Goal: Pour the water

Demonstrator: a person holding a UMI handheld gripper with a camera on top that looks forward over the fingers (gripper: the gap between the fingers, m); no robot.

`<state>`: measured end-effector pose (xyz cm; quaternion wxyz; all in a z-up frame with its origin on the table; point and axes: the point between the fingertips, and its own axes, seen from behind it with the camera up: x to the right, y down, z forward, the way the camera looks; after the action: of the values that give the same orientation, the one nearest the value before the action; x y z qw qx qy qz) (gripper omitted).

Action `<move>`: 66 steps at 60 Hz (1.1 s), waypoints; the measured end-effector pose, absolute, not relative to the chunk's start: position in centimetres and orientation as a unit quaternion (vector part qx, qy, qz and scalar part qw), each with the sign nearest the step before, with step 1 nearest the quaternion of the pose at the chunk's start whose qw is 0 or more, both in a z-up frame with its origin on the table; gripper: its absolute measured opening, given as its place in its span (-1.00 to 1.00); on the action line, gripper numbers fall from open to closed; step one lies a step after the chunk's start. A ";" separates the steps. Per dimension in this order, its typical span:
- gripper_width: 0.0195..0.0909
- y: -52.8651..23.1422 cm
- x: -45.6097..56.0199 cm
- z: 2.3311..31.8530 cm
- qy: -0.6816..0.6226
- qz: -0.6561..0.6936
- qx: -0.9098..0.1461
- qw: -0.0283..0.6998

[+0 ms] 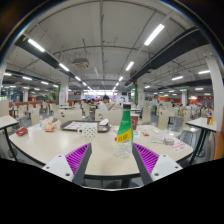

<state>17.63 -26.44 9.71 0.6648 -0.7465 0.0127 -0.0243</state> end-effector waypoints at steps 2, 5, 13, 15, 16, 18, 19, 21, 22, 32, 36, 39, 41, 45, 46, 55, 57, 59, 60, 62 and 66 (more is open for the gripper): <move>0.77 -25.1 19.2 9.8 0.018 -0.026 -0.748 0.663; 0.79 -22.6 21.9 10.5 0.019 -0.031 -0.748 0.663; 0.78 -14.6 25.6 10.3 0.010 -0.046 -0.750 0.660; 0.78 -13.0 25.8 10.1 0.007 -0.043 -0.751 0.659; 0.78 -12.2 25.9 10.1 0.008 -0.041 -0.751 0.659; 0.77 -10.8 26.2 9.9 0.014 -0.038 -0.753 0.657; 0.77 -10.1 26.3 9.9 0.016 -0.035 -0.753 0.657; 0.74 -8.7 26.2 9.9 0.018 -0.027 -0.753 0.657; 0.72 -8.1 26.2 9.8 0.018 -0.024 -0.754 0.656; -0.08 -4.2 26.6 8.5 0.018 -0.044 -0.758 0.650; -0.15 -4.1 26.8 8.9 0.017 -0.054 -0.752 0.657; -0.21 -4.2 26.4 9.1 0.010 -0.061 -0.744 0.665; -0.29 -4.2 26.3 9.2 0.009 -0.064 -0.739 0.671; -0.41 -3.8 26.1 9.6 -0.007 -0.067 -0.734 0.675; -0.42 -3.6 25.9 9.6 -0.011 -0.068 -0.734 0.675; -0.42 -1.1 27.0 10.8 -0.068 -0.145 -0.737 0.657; -0.42 -0.2 27.7 12.3 -0.085 -0.187 -0.727 0.655; -0.42 0.9 28.0 13.6 -0.120 -0.234 -0.717 0.646; -0.42 1.6 28.0 14.3 -0.142 -0.258 -0.710 0.640; -0.42 2.2 28.5 16.2 -0.183 -0.307 -0.688 0.632; -0.42 5.1 27.6 18.3 -0.275 -0.435 -0.627 0.584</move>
<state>27.58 5.13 18.34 0.5844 -0.6275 -0.2747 -0.4350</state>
